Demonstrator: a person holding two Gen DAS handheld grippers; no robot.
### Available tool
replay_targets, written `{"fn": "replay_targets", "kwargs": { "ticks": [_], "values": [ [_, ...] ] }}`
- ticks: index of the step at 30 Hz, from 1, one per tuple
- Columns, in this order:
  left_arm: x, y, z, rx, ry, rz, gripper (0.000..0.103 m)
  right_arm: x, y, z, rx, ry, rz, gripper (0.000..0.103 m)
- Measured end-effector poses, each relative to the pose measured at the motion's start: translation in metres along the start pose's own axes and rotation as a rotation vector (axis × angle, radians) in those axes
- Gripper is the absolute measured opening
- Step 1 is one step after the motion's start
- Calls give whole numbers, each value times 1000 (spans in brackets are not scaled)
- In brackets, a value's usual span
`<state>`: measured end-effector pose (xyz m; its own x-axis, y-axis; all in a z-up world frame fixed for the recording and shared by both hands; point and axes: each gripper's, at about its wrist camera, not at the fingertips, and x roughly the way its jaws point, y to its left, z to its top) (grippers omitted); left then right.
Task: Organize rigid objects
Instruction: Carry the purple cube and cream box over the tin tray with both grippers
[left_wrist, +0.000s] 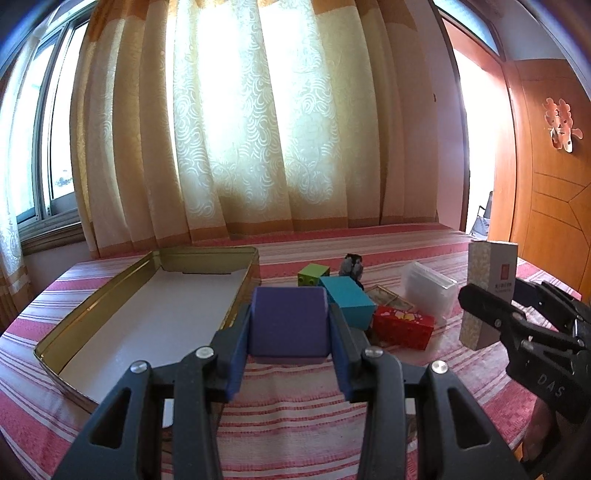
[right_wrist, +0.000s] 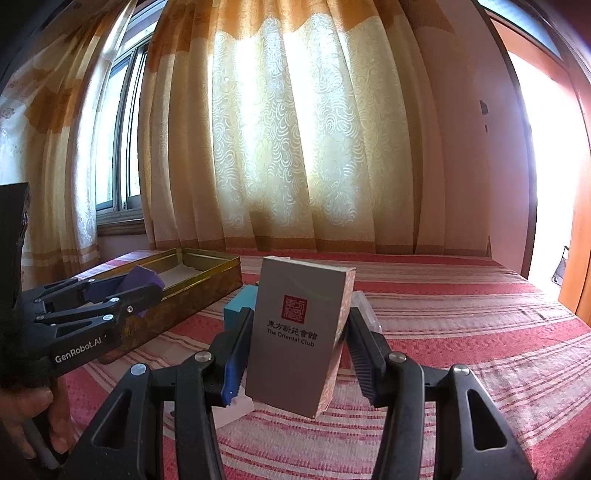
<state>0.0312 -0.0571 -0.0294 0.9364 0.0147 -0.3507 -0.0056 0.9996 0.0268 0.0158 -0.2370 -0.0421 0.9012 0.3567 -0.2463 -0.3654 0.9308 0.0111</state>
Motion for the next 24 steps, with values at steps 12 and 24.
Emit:
{"fn": "replay_targets", "kwargs": {
  "ticks": [12,24],
  "values": [
    [-7,19,-1,-41,-23,26,39,11,14,7,-22,4,24,52],
    [-11,54,-3,-97,-29,73,39,20,47,10,-93,16,67,52]
  ]
}}
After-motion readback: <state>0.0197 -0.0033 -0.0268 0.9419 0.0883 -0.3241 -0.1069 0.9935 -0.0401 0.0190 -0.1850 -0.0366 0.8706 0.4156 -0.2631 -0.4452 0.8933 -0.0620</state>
